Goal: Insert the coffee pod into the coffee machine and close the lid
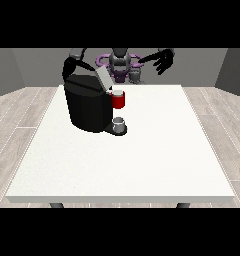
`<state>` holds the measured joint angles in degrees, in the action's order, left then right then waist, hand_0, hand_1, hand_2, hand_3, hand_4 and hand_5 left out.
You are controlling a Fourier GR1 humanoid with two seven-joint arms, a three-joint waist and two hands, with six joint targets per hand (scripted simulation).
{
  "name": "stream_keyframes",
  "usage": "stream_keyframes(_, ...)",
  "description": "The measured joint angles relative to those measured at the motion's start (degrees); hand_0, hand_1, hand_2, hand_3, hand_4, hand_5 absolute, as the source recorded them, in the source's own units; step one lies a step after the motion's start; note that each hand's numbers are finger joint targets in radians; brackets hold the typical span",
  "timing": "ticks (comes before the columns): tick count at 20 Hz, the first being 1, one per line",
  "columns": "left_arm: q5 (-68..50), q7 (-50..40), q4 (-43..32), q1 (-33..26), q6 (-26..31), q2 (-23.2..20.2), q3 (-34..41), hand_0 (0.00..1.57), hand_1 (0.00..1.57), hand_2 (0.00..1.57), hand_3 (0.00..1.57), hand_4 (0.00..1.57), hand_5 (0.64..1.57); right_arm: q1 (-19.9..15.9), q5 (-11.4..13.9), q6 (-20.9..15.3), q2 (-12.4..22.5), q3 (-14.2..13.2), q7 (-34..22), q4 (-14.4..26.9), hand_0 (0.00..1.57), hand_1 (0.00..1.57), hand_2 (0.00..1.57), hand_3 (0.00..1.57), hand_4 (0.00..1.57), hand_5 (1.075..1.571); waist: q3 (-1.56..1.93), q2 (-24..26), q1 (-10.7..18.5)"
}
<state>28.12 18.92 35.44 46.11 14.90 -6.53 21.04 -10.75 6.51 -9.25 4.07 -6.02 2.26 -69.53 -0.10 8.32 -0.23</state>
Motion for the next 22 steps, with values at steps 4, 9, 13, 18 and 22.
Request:
stream_keyframes(4, -2.21, 1.43, -0.39, -6.73, 0.46, 2.99, 0.88, 0.00, 0.00, 0.00, 0.00, 0.32, 1.571, -0.52, -1.77, 3.43, 0.05, 1.19, -0.98, -2.80, 0.00, 0.00, 0.00, 0.00, 0.00, 1.571, 0.05, 4.55, 2.55)
stream_keyframes(9, -4.26, 0.12, 0.56, -12.21, 1.20, 4.71, 0.45, 0.00, 0.00, 0.00, 0.00, 0.41, 1.571, -1.80, -2.10, 6.97, 2.04, 2.56, -2.97, -5.60, 0.00, 0.00, 0.00, 0.00, 0.25, 1.571, 0.08, 8.29, 4.98)
stream_keyframes(13, -7.05, -0.92, 4.06, -15.17, 2.30, 5.44, -1.06, 0.00, 0.00, 0.00, 0.00, 0.37, 1.571, -4.14, -1.94, 8.33, 4.32, 1.87, -3.78, -5.74, 0.00, 0.00, 0.00, 0.00, 0.00, 1.571, 0.10, 8.03, 7.22)
stream_keyframes(18, -10.54, -3.33, 10.12, -17.79, 3.04, 6.19, -4.04, 0.00, 0.00, 0.00, 0.00, 0.36, 1.571, -7.56, -4.05, 8.84, 5.98, -1.34, -5.67, -3.33, 0.00, 0.00, 0.00, 0.00, 0.17, 1.571, 0.10, 6.24, 9.69)
stream_keyframes(22, -13.95, -5.18, 15.06, -19.59, 3.03, 6.39, -7.30, 0.00, 0.00, 0.00, 0.00, 0.37, 1.571, -11.08, -5.93, 9.10, 6.64, -3.54, -7.06, -0.27, 0.00, 0.00, 0.00, 0.00, 0.19, 1.571, 0.12, 4.29, 11.55)
